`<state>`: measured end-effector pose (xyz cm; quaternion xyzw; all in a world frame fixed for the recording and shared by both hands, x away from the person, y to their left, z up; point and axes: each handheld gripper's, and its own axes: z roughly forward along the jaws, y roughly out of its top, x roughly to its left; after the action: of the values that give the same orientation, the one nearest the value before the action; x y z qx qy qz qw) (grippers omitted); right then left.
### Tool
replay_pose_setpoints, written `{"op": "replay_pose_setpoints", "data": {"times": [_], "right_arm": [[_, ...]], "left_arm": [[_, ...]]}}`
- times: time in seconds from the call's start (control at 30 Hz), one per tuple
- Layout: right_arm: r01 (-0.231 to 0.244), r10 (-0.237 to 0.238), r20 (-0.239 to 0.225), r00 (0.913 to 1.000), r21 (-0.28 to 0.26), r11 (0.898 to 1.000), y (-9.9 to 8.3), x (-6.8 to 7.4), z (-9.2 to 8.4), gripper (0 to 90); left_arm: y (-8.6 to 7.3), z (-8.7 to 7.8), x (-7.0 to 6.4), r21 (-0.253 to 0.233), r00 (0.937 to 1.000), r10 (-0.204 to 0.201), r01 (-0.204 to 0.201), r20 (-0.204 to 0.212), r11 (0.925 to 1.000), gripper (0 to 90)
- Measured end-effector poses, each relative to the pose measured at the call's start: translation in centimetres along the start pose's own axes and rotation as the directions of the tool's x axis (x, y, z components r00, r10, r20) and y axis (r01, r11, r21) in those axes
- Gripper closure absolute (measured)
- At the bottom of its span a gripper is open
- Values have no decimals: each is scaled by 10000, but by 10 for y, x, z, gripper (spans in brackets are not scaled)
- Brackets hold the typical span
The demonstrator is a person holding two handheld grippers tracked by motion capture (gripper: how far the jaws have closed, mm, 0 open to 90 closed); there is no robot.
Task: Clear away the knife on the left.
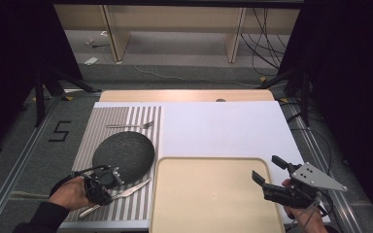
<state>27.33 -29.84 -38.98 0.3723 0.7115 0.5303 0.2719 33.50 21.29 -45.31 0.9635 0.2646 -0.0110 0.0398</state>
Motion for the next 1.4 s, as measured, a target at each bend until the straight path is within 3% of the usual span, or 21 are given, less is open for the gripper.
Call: {"op": "replay_pose_setpoints", "data": {"times": [0.1,0.17,0.3,0.47,0.53,0.67,0.77,0.97,1.07,1.13,1.3,1.33,1.4], "right_arm": [[-43,43,33,10000,40,10000,0,0,0,186],[-36,35,38,10000,24,10000,0,0,0,186],[-51,51,45,10000,4,10000,0,-1,0,186],[-64,64,38,10000,48,10000,0,0,0,186],[-61,61,39,10000,49,10000,0,0,0,187],[-65,64,36,10000,56,10000,0,0,0,187],[-56,56,35,10000,36,10000,0,-1,0,187],[-25,25,37,10000,-14,10000,0,-1,0,187],[-29,29,27,10000,23,10000,0,-1,0,187],[-27,27,19,10000,12,10000,0,0,0,187],[-14,14,23,10000,-11,10000,0,-1,0,187],[-14,14,23,10000,-11,10000,0,-1,0,187],[9,-9,12,10000,-28,10000,0,0,0,187]], "left_arm": [[-1,-6,-1,-161,9998,-170,172,98,9997,802],[-4,-9,-2,-380,9991,-118,133,403,9992,802],[-5,-11,-3,-423,9988,-212,231,444,9988,802],[-6,-18,-6,-798,9958,-540,598,735,9950,802],[-5,-22,-7,-1056,9942,-680,767,835,9914,802],[2,-31,-12,-1798,9884,-984,1184,1160,9766,802],[9,-36,-18,-2171,9883,-698,983,1353,9712,802],[20,-43,-29,-2576,9887,-560,908,1394,9620,802],[27,-46,-35,-2883,9836,-657,1127,1680,9509,802],[29,-47,-36,-2937,9835,-658,1138,1682,9491,801],[37,-49,-40,-3321,9782,-667,1304,1965,9342,801],[37,-49,-40,-3321,9782,-667,1304,1965,9342,801],[41,-47,-41,-3496,9731,-560,1337,2237,9273,801]]}}
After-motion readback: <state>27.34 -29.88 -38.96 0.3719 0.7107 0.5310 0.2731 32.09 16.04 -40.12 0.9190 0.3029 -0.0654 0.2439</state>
